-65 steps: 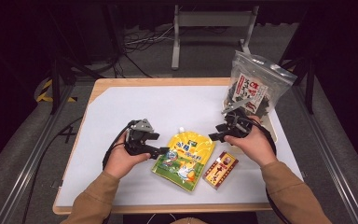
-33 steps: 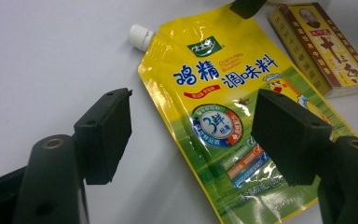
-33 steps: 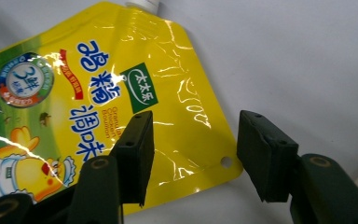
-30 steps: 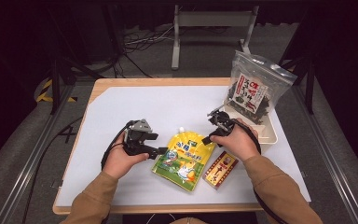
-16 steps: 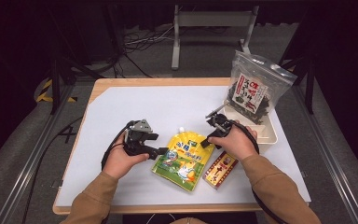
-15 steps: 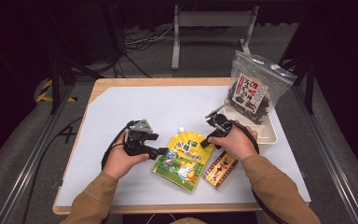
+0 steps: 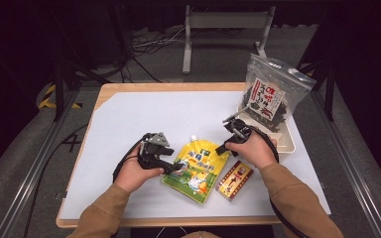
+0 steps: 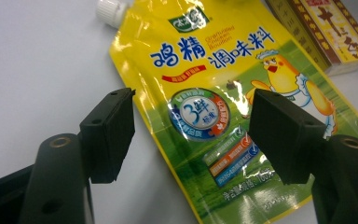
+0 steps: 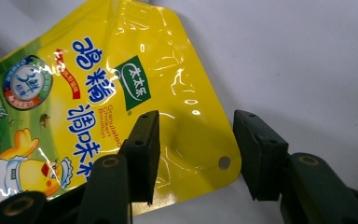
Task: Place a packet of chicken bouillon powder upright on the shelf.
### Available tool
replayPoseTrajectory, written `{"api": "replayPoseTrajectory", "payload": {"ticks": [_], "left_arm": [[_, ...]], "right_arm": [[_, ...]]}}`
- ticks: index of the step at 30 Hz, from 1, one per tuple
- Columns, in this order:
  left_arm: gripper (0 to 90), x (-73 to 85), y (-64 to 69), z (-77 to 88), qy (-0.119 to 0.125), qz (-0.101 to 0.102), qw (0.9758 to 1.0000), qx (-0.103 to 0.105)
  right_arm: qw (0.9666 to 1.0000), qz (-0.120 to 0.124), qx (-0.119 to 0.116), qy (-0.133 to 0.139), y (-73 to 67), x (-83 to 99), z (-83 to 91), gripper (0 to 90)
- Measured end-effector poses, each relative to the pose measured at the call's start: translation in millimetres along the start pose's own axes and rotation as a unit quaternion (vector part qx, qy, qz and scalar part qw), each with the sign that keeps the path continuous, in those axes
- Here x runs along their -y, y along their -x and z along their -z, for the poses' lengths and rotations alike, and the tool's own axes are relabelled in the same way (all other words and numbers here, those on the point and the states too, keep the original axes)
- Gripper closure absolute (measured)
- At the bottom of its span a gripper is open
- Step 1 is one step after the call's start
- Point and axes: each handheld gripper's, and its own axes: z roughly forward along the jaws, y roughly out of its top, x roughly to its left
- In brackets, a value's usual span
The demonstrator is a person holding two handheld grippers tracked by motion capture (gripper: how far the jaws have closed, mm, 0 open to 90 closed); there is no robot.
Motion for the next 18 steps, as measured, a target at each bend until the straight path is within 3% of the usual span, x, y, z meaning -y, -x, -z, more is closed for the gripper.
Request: {"api": "replayPoseTrajectory", "payload": {"ticks": [6,10,15,16,18], "left_arm": [[33.4,2.4,4.5,-15.8,-0.038,-0.005,0.9991,0.018],[33.7,2.5,5.3,-16.7,-0.039,-0.001,0.999,0.022],[34.5,2.9,5.3,-17.8,-0.034,0.002,0.9992,0.022],[34.7,2.6,5.8,-17.9,-0.035,0.001,0.9992,0.022],[34.7,2.2,6.3,-18.3,-0.034,0.0,0.9992,0.022]], "right_arm": [[1.0,-0.003,-0.006,0.007,-2.4,-0.4,4.9,56.0],[1.0,-0.001,-0.006,0.008,-3.8,-0.2,5.3,56.7],[0.9994,-0.01,-0.031,0.013,-3.9,-0.6,9.1,60.8],[0.9983,-0.015,-0.054,0.016,-5.4,-1.0,11.5,62.9],[0.998,-0.01,-0.06,0.016,-9.2,-1.4,10.5,62.6]]}}
